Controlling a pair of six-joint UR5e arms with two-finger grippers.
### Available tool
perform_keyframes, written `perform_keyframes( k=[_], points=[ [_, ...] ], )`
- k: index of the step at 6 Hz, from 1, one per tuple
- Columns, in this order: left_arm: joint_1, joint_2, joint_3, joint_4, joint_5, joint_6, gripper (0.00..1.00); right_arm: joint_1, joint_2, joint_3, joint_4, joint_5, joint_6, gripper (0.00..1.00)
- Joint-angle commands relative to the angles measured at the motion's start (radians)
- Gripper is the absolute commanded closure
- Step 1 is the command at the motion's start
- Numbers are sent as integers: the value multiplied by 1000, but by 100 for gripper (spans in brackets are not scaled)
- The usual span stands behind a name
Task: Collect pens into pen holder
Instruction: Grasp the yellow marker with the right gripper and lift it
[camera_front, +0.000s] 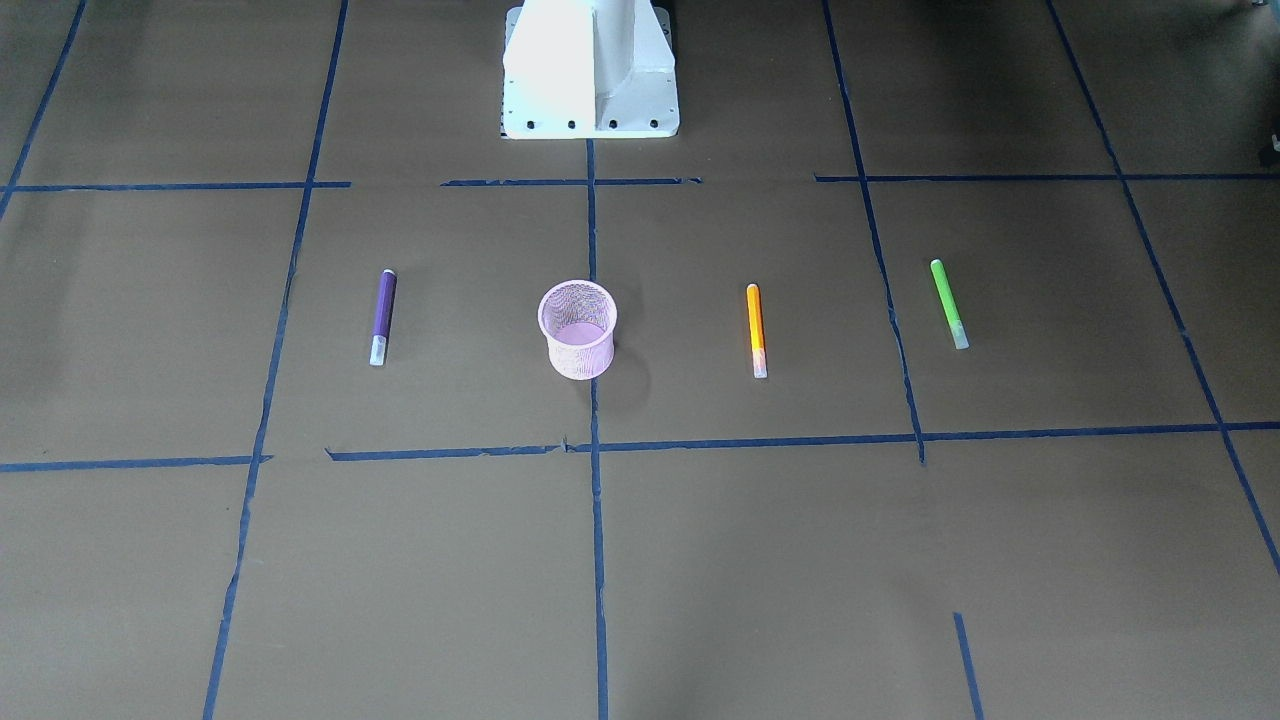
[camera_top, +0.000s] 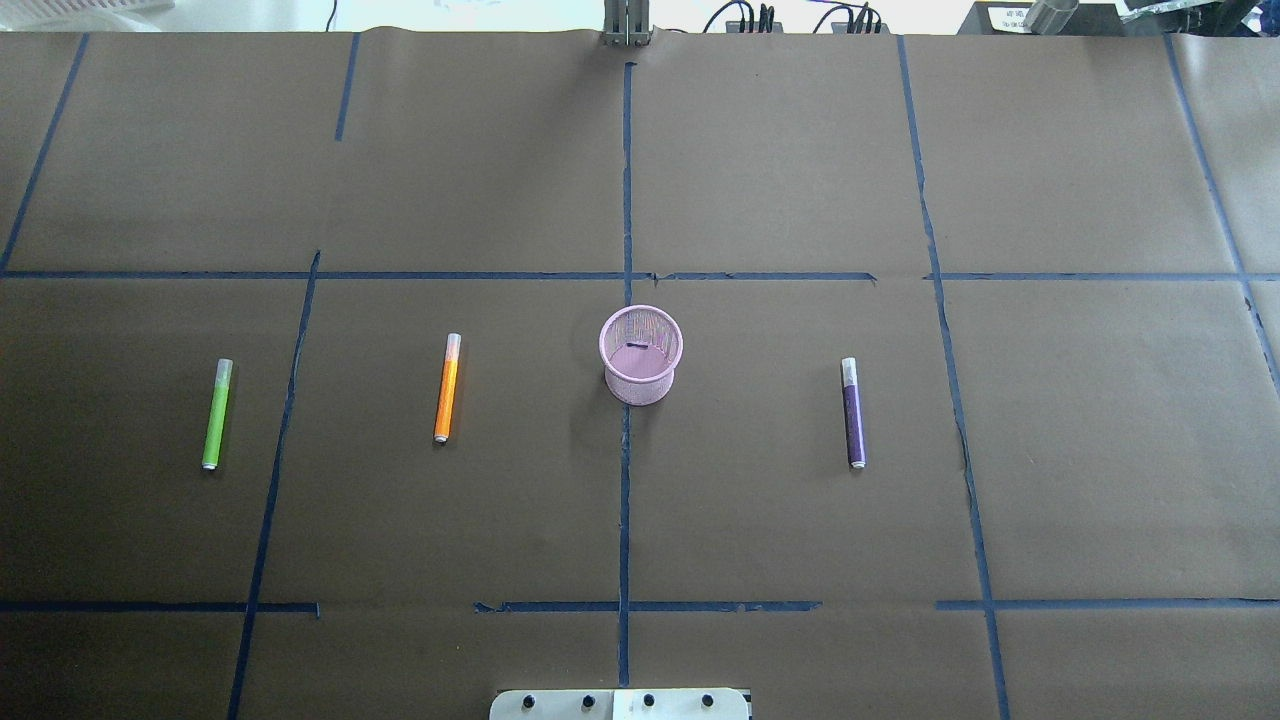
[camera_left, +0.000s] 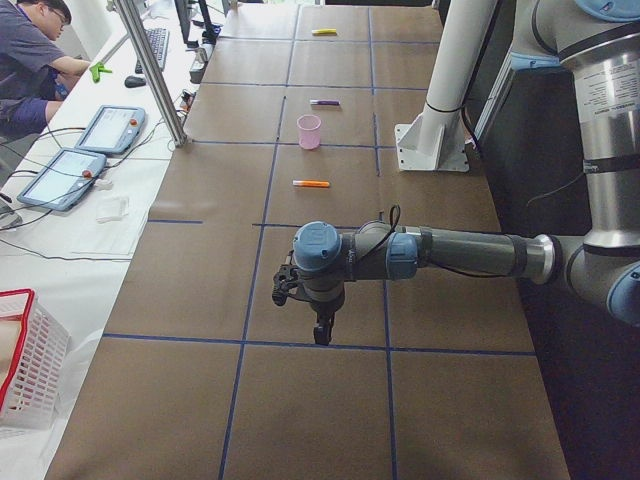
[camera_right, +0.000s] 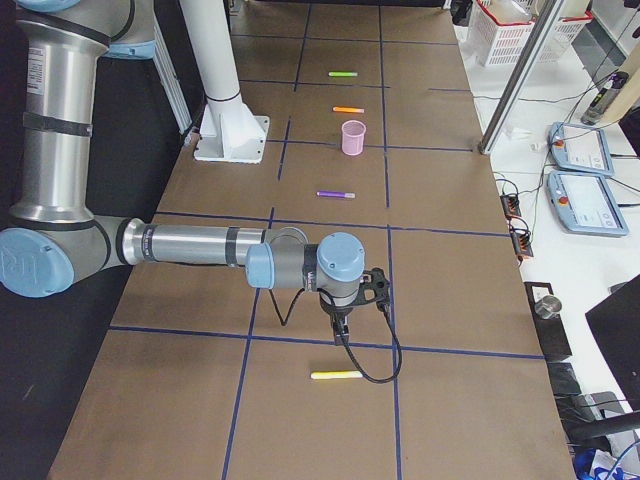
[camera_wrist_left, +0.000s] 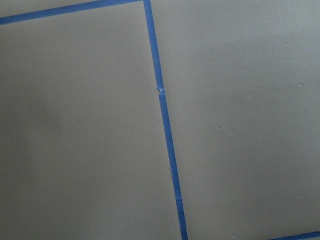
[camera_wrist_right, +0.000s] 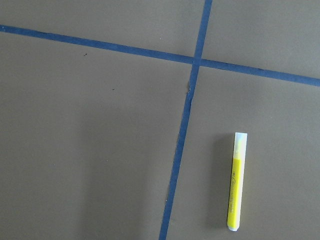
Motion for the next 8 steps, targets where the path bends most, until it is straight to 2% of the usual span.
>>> perform_keyframes(
  k=[1, 3, 4, 5, 6, 7, 8],
  points=[
    [0, 2, -5, 0, 0, 0, 0, -2, 6, -1, 0, 0, 0, 0],
    [0, 0, -3, 2, 0, 0, 0, -5, 97, -41, -1, 0, 2, 0],
    [0, 2, -3, 2, -2, 0, 0, -6, 140, -167, 91, 0, 15, 0],
    [0, 2, -5, 3, -2, -2, 0, -55, 180, -325, 353, -3, 190, 0],
    [0, 2, -5, 3, -2, 0, 0, -136, 216, -455, 567, -29, 344, 0],
    [0, 3, -6, 3, -2, -2, 0, -162, 215, -510, 597, -60, 359, 0],
    [0, 3, -6, 3, -2, -2, 0, -163, 186, -513, 597, -63, 353, 0]
  ],
)
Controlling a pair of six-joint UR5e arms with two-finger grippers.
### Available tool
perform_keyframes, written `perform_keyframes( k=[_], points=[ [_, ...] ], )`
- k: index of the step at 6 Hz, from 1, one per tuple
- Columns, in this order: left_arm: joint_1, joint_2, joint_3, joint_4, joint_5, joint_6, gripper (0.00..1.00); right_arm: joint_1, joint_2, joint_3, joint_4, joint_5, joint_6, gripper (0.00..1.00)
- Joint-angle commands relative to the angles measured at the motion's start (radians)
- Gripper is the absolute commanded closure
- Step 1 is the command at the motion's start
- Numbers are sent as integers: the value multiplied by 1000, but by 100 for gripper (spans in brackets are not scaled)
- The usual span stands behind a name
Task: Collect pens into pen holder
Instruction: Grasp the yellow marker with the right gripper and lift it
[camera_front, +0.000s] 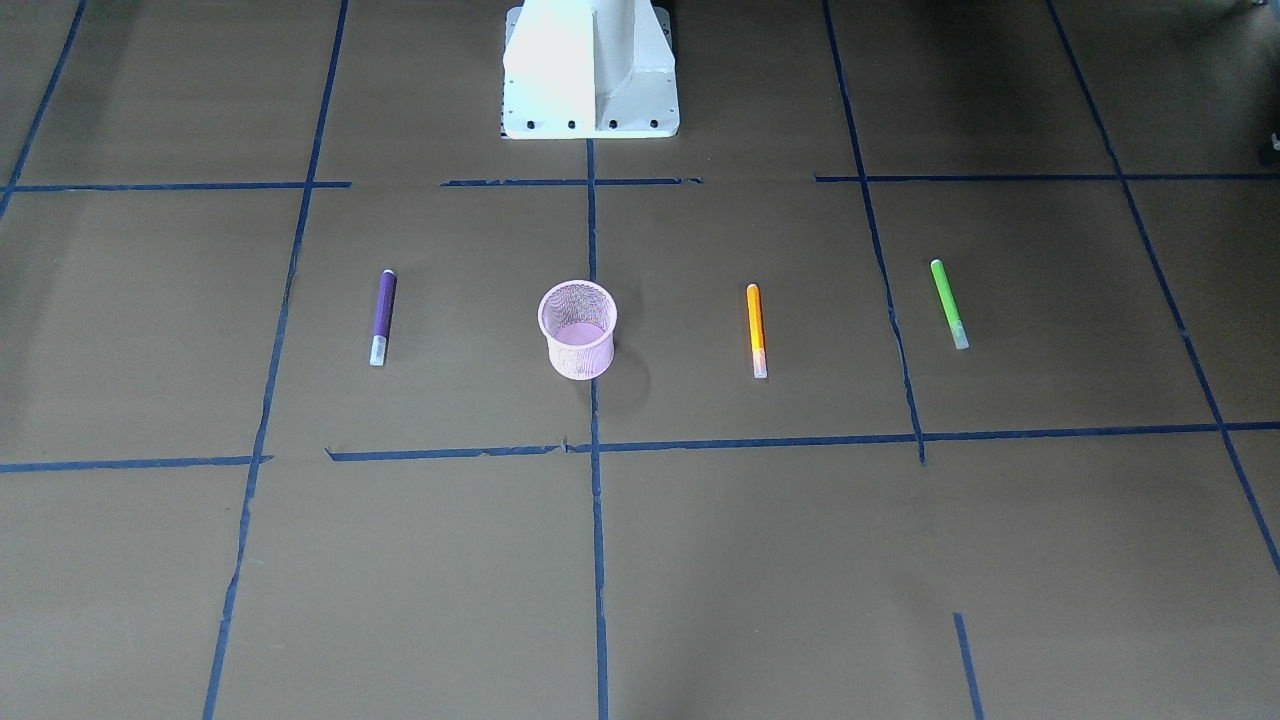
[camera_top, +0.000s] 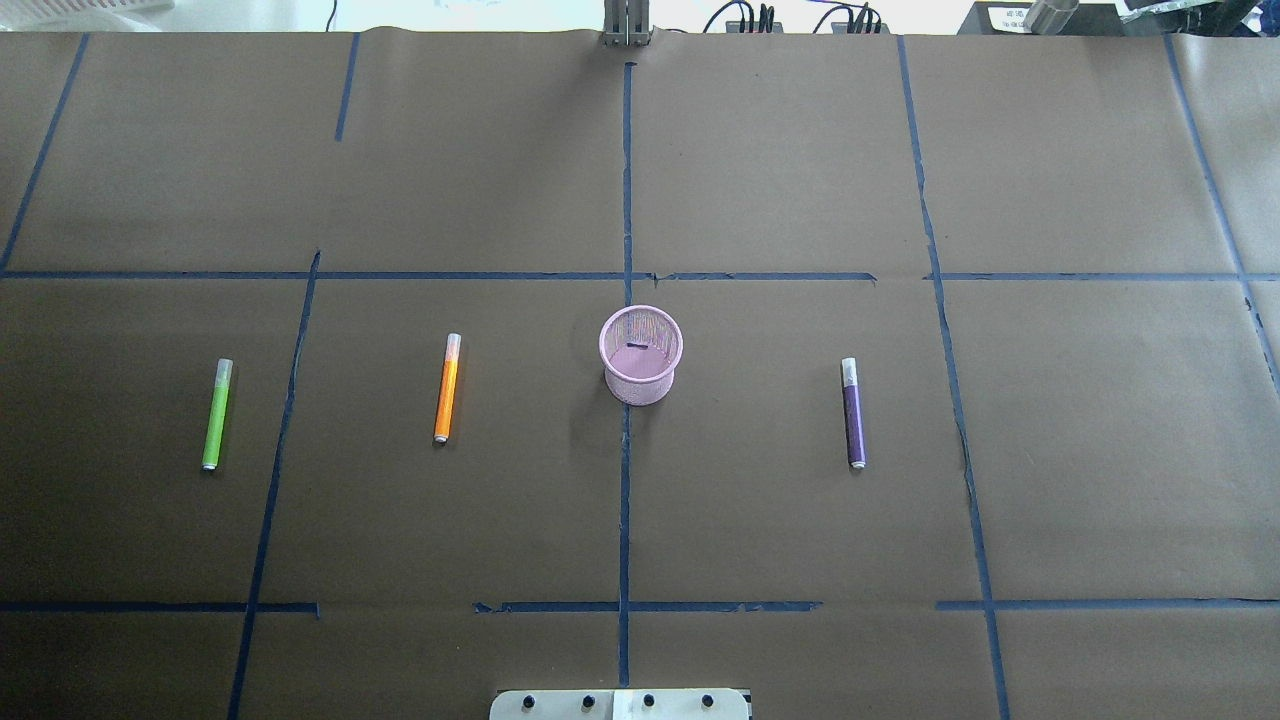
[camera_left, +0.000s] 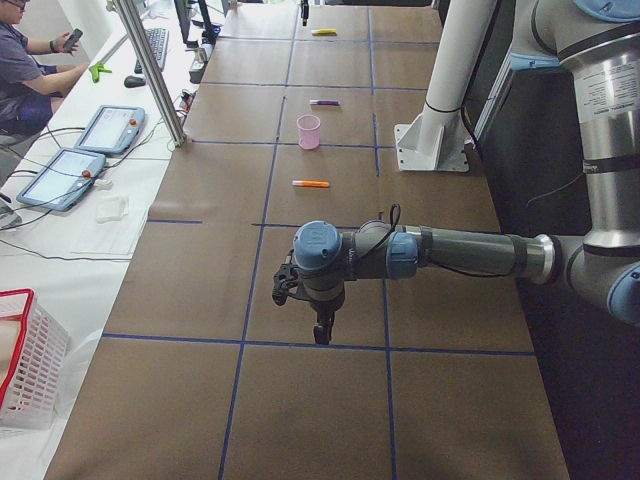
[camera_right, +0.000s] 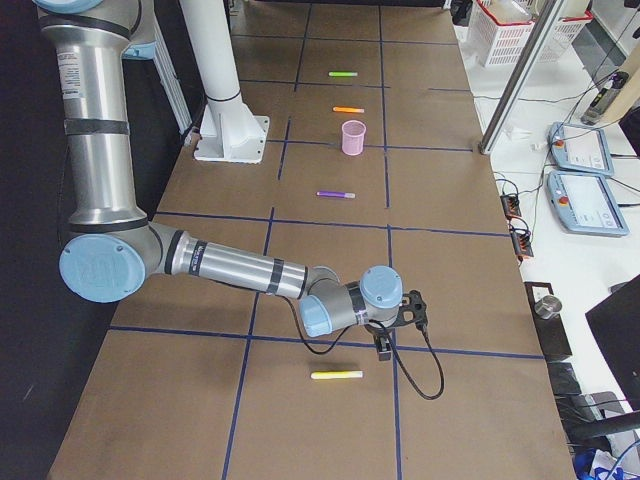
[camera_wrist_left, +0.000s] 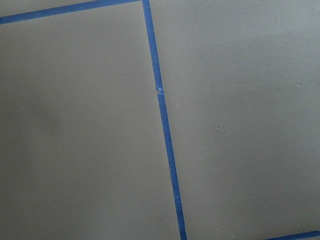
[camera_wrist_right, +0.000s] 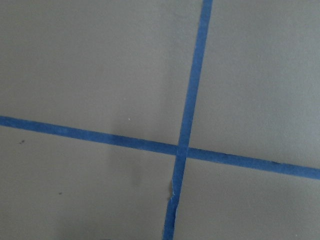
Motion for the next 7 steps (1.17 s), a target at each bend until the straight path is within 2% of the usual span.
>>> perform_keyframes(
  k=[1, 4, 6, 7],
  points=[
    [-2, 0, -2, -1, 0, 0, 0, -12, -41, -30, 27, -11, 10, 0],
    [0, 2, -13, -1, 0, 0, 0, -12, -55, -80, 27, -52, 8, 4],
    [0, 0, -16, -3, 0, 0, 0, -15, -54, -96, 26, -54, 9, 14],
    [0, 2, -29, -2, 2, 0, 0, -15, -52, -97, 24, -54, 9, 24]
  ],
)
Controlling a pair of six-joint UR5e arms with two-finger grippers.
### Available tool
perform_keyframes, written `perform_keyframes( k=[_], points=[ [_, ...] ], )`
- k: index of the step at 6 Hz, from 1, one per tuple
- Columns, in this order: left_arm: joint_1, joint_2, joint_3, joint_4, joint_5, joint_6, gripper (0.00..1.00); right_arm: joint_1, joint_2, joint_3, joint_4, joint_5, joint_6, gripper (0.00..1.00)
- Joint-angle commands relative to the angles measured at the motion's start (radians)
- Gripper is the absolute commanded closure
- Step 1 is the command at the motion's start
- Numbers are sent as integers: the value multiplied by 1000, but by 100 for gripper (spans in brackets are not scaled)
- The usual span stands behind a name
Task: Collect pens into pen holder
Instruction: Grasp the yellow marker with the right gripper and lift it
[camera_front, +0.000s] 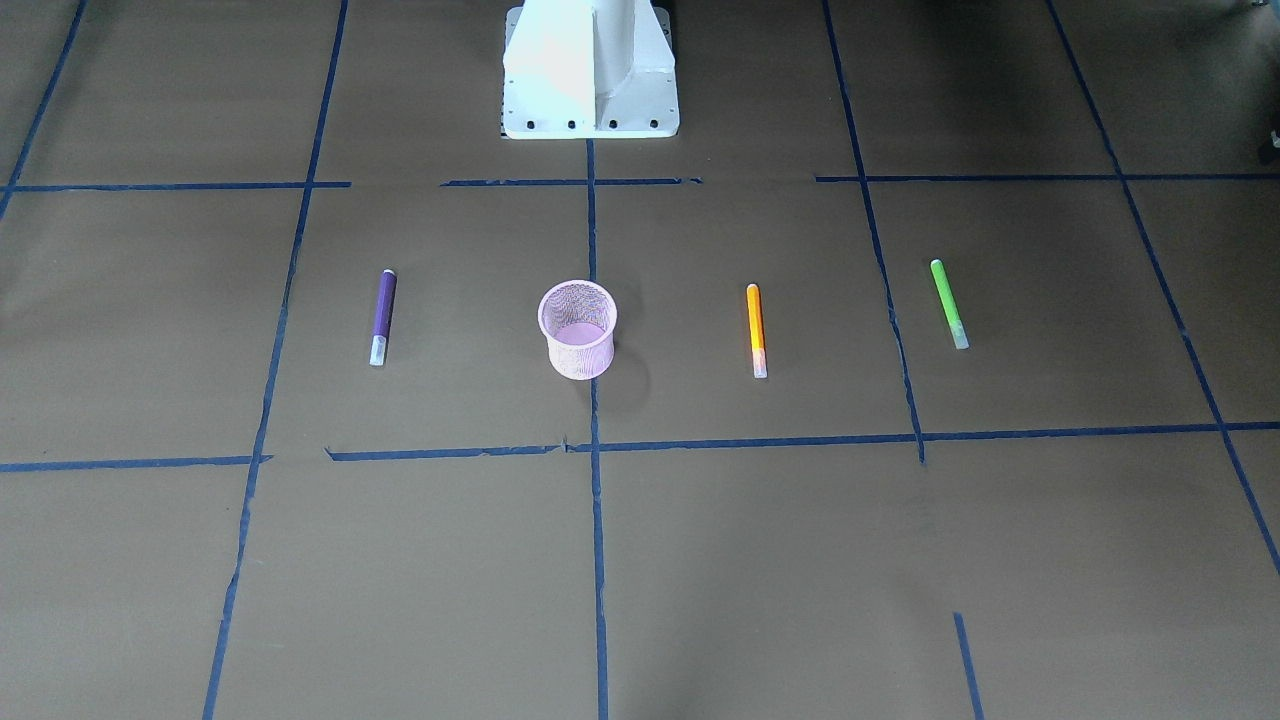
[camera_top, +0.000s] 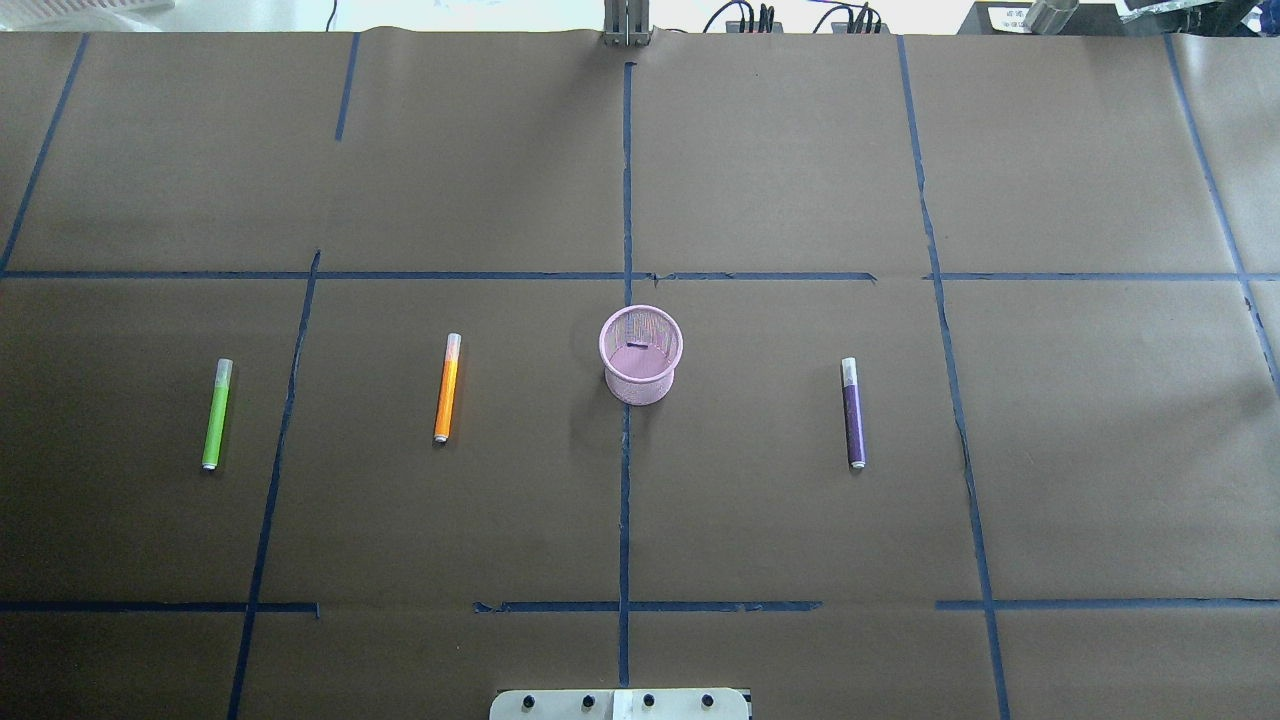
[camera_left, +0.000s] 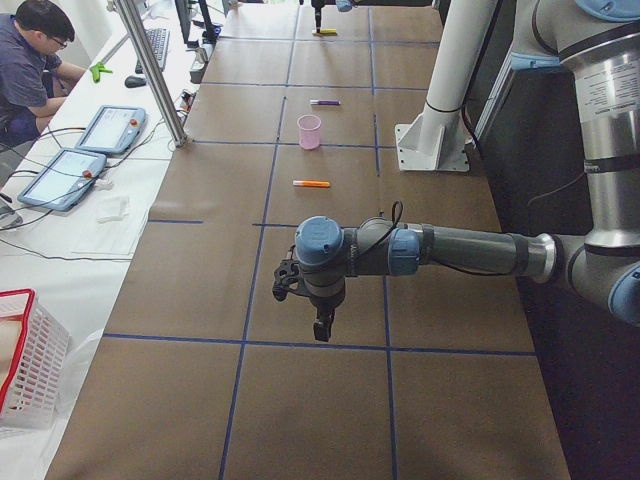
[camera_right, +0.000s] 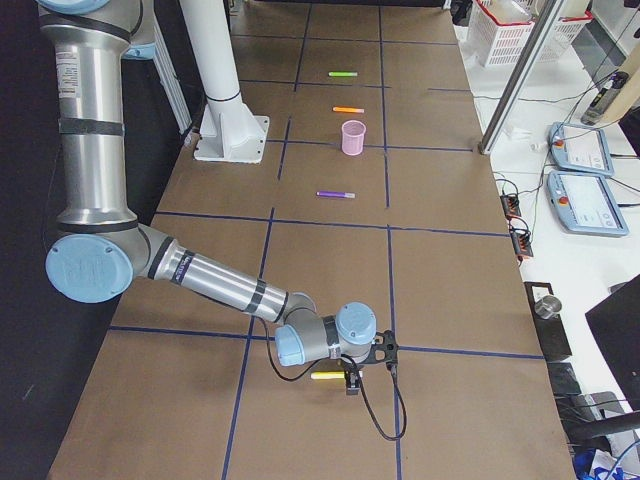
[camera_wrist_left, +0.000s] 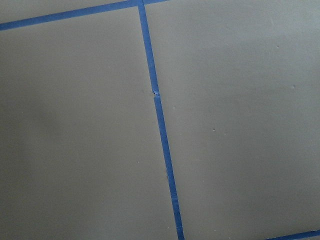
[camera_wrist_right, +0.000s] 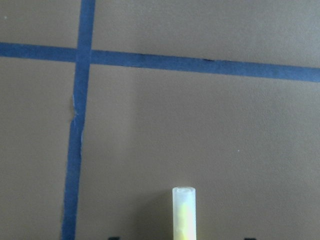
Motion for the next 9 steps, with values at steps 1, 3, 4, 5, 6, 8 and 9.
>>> perform_keyframes(
  k=[1, 3, 4, 5, 6, 8, 9],
  points=[
    [0, 1, -16, 2, 0, 0, 0, -2, 0, -9, -3, 0, 0, 32],
    [-2, 1, -16, 2, 0, 0, 0, -2, 0, -18, -1, 0, 2, 49],
    [0, 1, -14, 2, 1, 0, 0, -4, 0, -22, -1, 0, 3, 69],
    [0, 1, -14, 2, 0, 0, 0, -5, 0, -22, -1, 0, 2, 77],
    [0, 1, -16, 2, 1, 0, 0, -7, 1, -24, -1, 0, 2, 79],
    [0, 1, -16, 2, 0, 0, 0, -7, 6, 10, 3, 7, 2, 95],
    [0, 1, -16, 2, 1, 0, 0, -5, 0, 57, 2, 14, 0, 98]
  ],
)
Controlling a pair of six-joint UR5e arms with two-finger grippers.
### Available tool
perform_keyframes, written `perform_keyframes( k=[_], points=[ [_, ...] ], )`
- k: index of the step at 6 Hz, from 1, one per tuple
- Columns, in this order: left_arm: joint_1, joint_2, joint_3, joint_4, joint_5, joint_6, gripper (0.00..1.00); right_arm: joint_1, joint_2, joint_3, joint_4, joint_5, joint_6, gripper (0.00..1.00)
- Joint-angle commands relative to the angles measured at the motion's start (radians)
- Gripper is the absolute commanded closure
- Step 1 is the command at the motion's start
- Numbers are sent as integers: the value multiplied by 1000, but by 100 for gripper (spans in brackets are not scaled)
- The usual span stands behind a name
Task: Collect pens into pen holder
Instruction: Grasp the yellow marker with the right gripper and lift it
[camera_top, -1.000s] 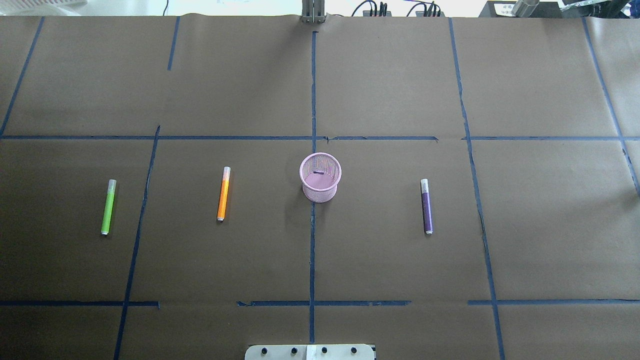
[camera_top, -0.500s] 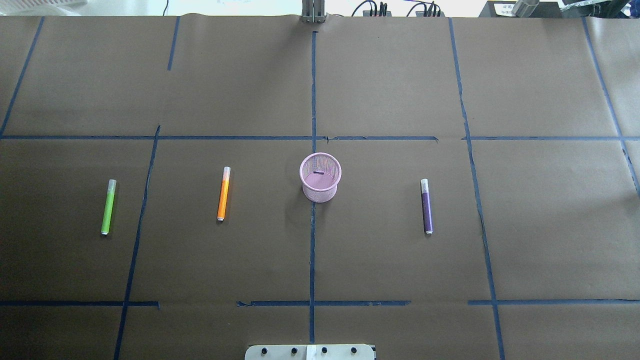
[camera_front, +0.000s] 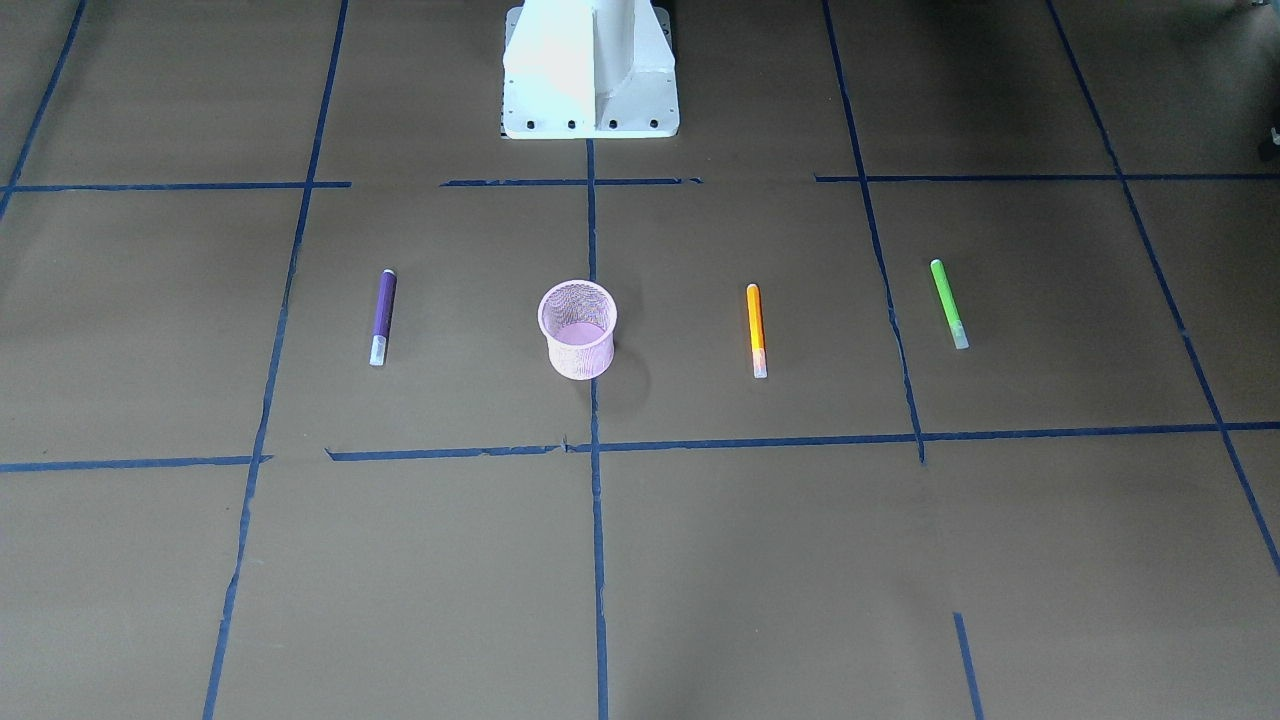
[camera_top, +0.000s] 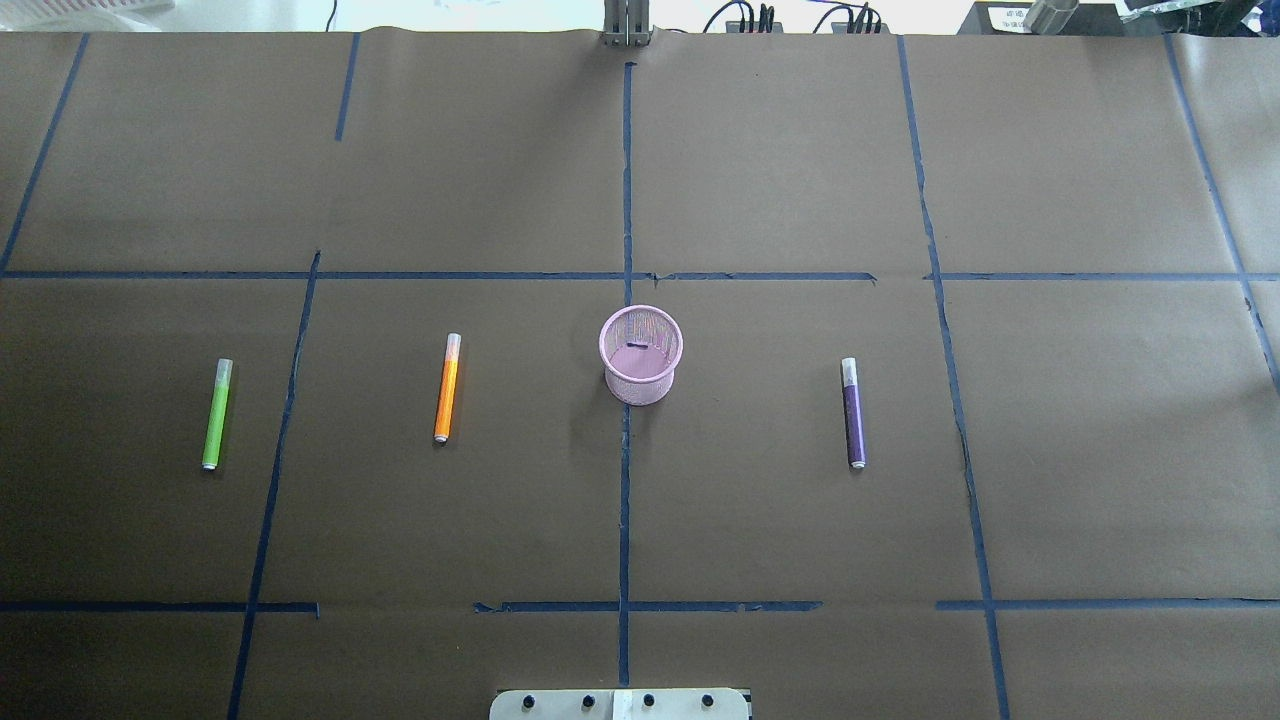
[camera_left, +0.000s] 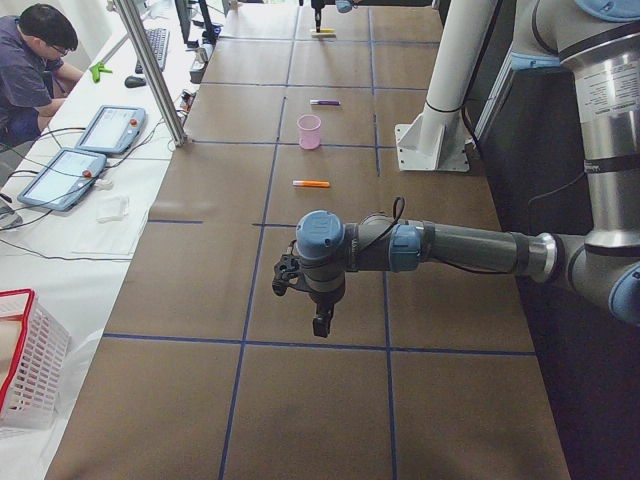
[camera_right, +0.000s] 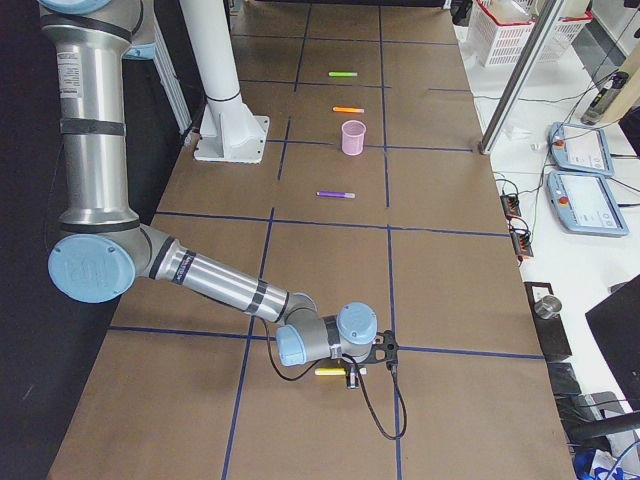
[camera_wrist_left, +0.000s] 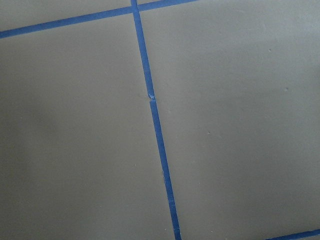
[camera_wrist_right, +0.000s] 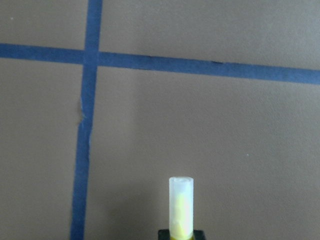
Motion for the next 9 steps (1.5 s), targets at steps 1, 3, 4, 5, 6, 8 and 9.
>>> perform_keyframes(
  k=[1, 3, 4, 5, 6, 8, 9],
  points=[
    [0, 0, -5, -2, -1, 0, 0, 4, -6, 79, 0, 28, -2, 98],
    [5, -11, -39, -5, -1, -5, 0, 4, 1, 227, -3, 43, 12, 98],
    [9, -67, -37, -8, -2, -8, 0, 4, 9, 290, -14, 39, 24, 96],
    [11, -150, -25, -14, -1, -8, 0, 3, 26, 350, -3, 39, 147, 96],
    [12, -177, -33, -14, -4, -5, 0, -17, 32, 427, -3, 38, 206, 97],
    [82, -198, -25, -69, -4, -99, 0, -106, 147, 528, -3, 15, 452, 99],
    [147, -198, -20, -151, -2, -253, 0, -165, 191, 579, -5, -37, 533, 100]
  ],
)
